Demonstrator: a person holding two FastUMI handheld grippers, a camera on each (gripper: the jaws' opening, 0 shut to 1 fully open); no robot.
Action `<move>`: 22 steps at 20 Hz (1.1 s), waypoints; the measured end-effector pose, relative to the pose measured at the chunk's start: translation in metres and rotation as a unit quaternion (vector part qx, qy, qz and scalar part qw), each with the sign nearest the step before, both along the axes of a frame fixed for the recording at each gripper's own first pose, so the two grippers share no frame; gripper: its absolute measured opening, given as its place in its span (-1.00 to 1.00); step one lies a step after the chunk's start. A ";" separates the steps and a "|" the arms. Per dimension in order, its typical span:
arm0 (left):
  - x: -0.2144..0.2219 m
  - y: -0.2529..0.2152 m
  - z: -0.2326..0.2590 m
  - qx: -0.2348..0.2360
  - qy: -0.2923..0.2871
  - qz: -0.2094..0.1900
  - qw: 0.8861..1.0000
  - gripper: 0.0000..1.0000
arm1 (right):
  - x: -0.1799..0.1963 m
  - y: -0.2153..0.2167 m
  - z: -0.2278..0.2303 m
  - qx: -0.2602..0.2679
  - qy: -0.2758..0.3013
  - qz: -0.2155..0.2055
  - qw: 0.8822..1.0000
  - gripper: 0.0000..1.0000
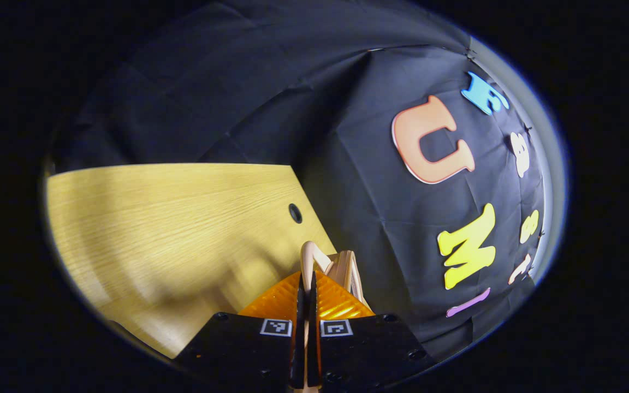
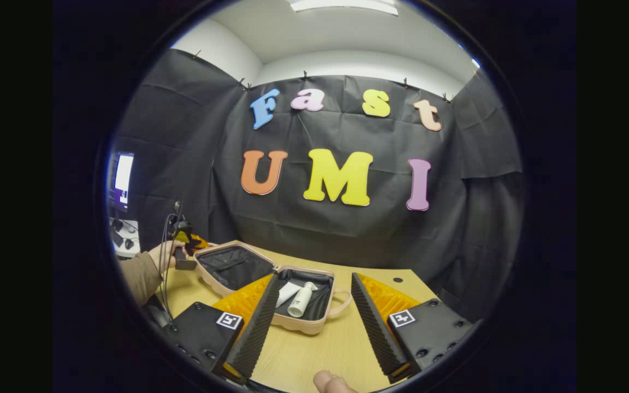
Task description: First open the suitcase, pack the skin care products into it, and then close the suitcase.
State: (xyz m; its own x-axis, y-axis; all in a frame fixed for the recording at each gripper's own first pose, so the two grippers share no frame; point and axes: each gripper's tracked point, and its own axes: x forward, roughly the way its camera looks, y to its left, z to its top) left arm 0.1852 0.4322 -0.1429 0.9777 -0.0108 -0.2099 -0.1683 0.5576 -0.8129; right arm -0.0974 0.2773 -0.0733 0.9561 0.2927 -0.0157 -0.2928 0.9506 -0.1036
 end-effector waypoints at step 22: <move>-0.029 -0.238 0.185 0.483 -0.115 -0.014 0.868 -0.87 | 0.002 -0.094 -0.015 0.053 0.007 -0.050 0.997 0.55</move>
